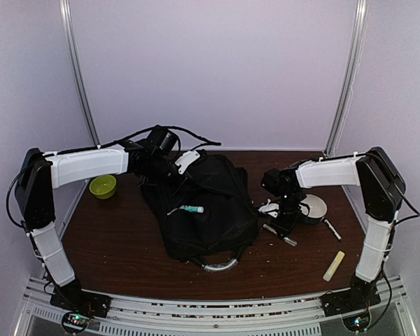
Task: Pack the student bag
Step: Pick up the pen from the second largest pocket of the bag.
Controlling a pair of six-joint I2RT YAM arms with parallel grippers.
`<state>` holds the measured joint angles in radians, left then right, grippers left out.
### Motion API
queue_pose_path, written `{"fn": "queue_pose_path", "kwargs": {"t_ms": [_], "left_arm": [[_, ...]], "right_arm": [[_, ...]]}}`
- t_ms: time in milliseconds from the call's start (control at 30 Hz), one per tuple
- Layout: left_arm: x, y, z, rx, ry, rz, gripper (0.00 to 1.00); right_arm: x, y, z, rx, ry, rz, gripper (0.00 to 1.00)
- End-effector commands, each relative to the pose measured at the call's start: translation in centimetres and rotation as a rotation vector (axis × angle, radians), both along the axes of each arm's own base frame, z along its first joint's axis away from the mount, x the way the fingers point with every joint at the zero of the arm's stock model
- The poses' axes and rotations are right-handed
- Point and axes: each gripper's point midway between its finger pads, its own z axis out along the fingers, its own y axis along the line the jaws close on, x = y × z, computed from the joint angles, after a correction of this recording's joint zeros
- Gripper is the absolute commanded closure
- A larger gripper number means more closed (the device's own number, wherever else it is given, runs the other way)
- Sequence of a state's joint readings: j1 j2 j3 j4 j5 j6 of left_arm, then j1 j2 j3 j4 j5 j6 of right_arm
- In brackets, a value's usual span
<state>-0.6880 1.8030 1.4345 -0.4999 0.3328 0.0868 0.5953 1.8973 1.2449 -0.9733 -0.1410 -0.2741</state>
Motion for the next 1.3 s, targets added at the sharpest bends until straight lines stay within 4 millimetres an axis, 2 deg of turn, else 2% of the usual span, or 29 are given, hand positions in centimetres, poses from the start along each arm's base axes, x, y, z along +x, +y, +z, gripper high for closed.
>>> {"fn": "queue_pose_path", "kwargs": {"t_ms": [0, 267, 367, 433, 533, 700, 800, 933, 1067, 1267], "left_arm": [[0.8, -1.6, 4.0, -0.108, -0.072, -0.03, 1.0], [0.8, -1.6, 3.7, -0.107, -0.062, -0.032, 1.0], [0.7, -1.7, 3.8, -0.111, -0.061, -0.034, 1.0], [0.7, -1.7, 3.9, -0.112, -0.061, -0.034, 1.0], [0.7, -1.7, 3.9, -0.114, -0.059, -0.034, 1.0], [0.6, -1.8, 3.9, -0.119, -0.054, -0.039, 1.0], [0.5, -1.9, 4.0, -0.123, -0.051, -0.042, 1.0], [0.4, -1.9, 4.4, -0.131, -0.054, -0.045, 1.0], [0.3, -1.9, 4.7, -0.136, -0.052, -0.049, 1.0], [0.2, -1.9, 5.0, -0.14, -0.054, -0.052, 1.0]], "right_arm": [[1.6, 2.2, 2.7, 0.13, -0.104, -0.011, 0.93], [2.6, 1.4, 7.3, 0.193, -0.215, -0.037, 0.93], [2.3, 1.8, 9.0, 0.26, -0.218, -0.016, 0.94], [1.9, 2.4, 10.2, 0.317, -0.218, 0.024, 0.94], [1.3, 4.1, 13.0, 0.436, -0.249, 0.087, 0.94], [2.3, 7.1, 18.3, 0.521, -0.414, 0.204, 0.93], [2.2, 9.5, 20.4, 0.526, -0.501, 0.306, 0.93], [0.9, 12.7, 21.1, 0.466, -0.593, 0.466, 0.93], [-1.3, 15.9, 20.1, 0.423, -0.612, 0.612, 0.93], [-2.1, 21.1, 20.2, 0.455, -0.663, 0.718, 0.93]]}}
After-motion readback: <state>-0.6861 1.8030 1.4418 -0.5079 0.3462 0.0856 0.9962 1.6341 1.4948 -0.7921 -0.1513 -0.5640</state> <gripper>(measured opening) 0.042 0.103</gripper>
